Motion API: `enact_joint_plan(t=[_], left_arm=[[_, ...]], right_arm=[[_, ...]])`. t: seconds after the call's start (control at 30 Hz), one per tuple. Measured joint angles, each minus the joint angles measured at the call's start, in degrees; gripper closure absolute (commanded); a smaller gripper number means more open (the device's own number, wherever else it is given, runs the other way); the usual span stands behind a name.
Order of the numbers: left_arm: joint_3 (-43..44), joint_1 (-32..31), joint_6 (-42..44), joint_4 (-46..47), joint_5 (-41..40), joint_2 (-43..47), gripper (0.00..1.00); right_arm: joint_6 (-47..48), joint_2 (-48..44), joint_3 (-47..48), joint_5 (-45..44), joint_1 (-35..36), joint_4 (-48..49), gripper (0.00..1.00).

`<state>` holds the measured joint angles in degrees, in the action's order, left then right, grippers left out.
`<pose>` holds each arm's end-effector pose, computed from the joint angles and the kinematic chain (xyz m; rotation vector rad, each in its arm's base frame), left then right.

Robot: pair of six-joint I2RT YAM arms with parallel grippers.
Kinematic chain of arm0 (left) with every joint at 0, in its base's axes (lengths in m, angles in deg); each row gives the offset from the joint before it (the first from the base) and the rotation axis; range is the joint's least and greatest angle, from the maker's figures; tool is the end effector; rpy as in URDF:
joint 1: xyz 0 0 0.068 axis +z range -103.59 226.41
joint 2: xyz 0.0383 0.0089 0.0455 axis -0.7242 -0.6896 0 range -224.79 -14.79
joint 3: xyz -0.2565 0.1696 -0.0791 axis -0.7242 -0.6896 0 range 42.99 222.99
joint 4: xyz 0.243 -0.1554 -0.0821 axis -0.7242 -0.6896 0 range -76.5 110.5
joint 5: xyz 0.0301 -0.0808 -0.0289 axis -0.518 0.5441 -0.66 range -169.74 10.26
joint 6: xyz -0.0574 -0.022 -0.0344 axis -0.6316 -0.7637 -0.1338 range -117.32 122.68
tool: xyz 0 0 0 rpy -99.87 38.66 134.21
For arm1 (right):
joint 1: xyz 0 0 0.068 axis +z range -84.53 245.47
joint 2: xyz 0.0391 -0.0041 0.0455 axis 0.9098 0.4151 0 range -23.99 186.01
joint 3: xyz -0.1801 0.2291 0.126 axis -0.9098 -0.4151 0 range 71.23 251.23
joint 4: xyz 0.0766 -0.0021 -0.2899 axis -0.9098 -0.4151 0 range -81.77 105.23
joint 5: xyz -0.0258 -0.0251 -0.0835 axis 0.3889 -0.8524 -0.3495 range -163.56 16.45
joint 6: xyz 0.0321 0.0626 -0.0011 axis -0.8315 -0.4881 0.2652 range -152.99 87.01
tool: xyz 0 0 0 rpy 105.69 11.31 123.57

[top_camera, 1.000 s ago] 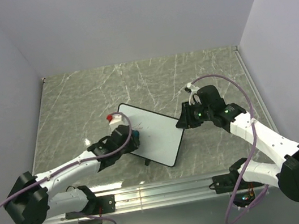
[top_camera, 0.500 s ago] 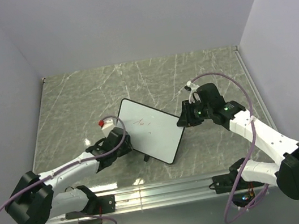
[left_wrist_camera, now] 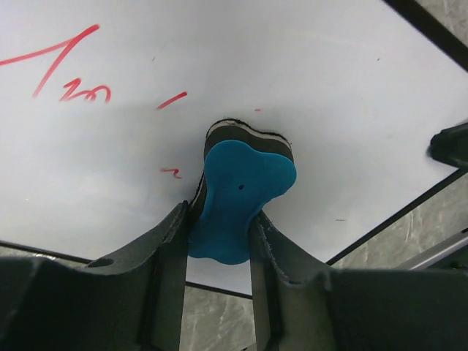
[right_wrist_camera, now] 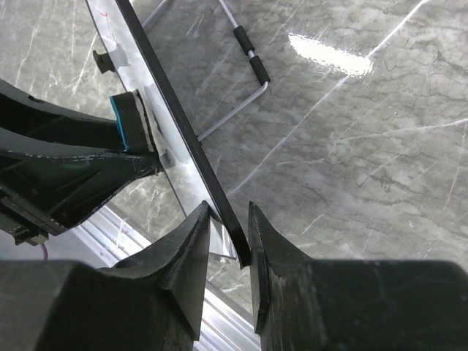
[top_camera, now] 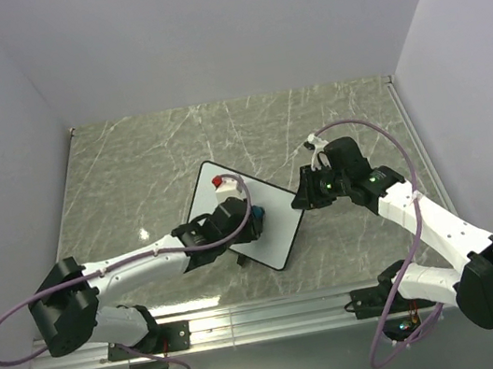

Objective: Erase the whiteboard

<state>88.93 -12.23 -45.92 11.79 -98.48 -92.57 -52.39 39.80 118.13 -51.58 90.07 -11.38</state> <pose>0.1857 -0.2692 0.2331 0.0271 2.3125 -0.6291 0.2330 0.1304 0.2783 -0.3090 2.3904 0.8189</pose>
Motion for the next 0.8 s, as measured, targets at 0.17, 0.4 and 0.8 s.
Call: enact_joint_plan(t=[0.17,0.4,0.8], left_arm=[[0.20,-0.04,0.04,0.61,-0.33,-1.33,1.00],[-4.74,8.15,-0.72,0.74,0.02,2.71,1.00],[-6.08,19.26,2.84,-1.38,0.20,3.82,1.00]], right_arm=[[0.02,0.00,0.00,-0.04,0.00,0.00,0.84],[0.04,-0.09,-0.02,-0.11,0.02,0.00,0.84],[0.02,-0.28,-0.02,-0.07,0.02,-0.11,0.85]])
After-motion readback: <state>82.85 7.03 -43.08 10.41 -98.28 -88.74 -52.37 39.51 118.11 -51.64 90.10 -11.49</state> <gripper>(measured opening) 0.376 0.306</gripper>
